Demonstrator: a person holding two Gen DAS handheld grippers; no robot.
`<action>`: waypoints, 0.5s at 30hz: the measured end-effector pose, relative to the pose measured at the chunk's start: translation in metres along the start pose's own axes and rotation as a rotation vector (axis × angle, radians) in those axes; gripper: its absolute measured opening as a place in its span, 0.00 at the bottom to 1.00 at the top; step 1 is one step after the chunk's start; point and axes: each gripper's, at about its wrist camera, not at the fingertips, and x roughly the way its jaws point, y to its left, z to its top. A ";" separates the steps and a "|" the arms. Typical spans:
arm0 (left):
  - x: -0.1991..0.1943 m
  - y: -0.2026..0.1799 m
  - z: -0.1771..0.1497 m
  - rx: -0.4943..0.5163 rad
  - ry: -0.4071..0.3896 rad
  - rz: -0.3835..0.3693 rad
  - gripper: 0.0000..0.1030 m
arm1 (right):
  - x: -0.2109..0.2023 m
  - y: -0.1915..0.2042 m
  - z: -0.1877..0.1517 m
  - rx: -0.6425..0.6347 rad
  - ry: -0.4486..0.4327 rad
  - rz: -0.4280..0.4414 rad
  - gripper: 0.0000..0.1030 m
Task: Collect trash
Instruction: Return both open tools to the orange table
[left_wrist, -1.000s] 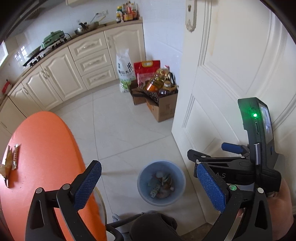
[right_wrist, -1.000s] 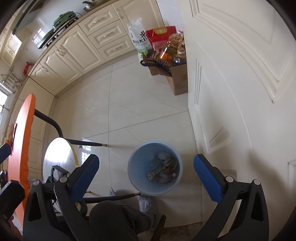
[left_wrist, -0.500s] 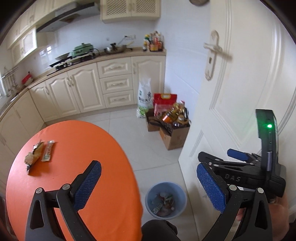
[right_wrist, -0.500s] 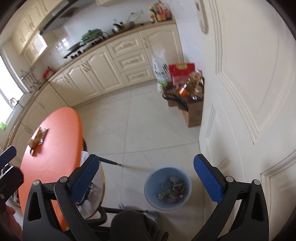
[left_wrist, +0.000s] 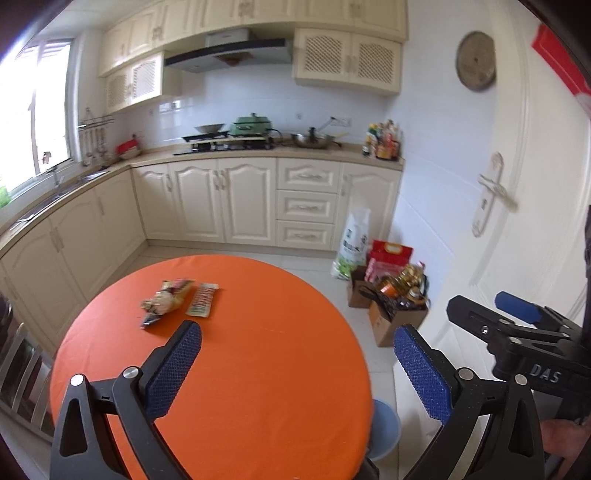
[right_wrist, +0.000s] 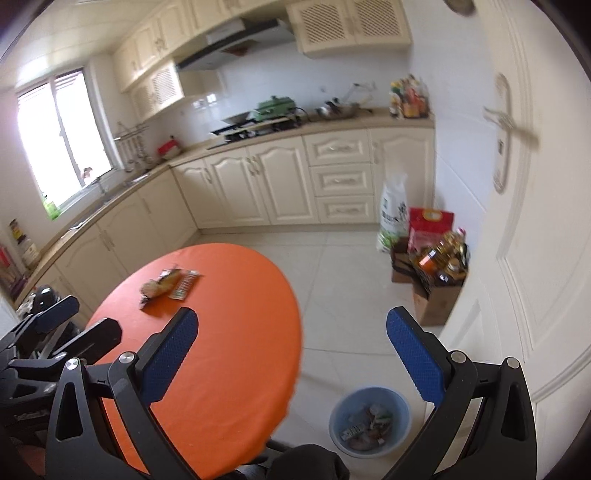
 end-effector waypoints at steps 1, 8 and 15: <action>-0.010 0.004 -0.001 -0.010 -0.004 0.012 0.99 | -0.002 0.012 0.002 -0.020 -0.009 0.013 1.00; -0.059 0.042 -0.021 -0.087 -0.046 0.084 0.99 | -0.010 0.069 0.010 -0.103 -0.047 0.069 1.00; -0.096 0.063 -0.039 -0.140 -0.077 0.159 0.99 | -0.013 0.115 0.010 -0.167 -0.065 0.125 1.00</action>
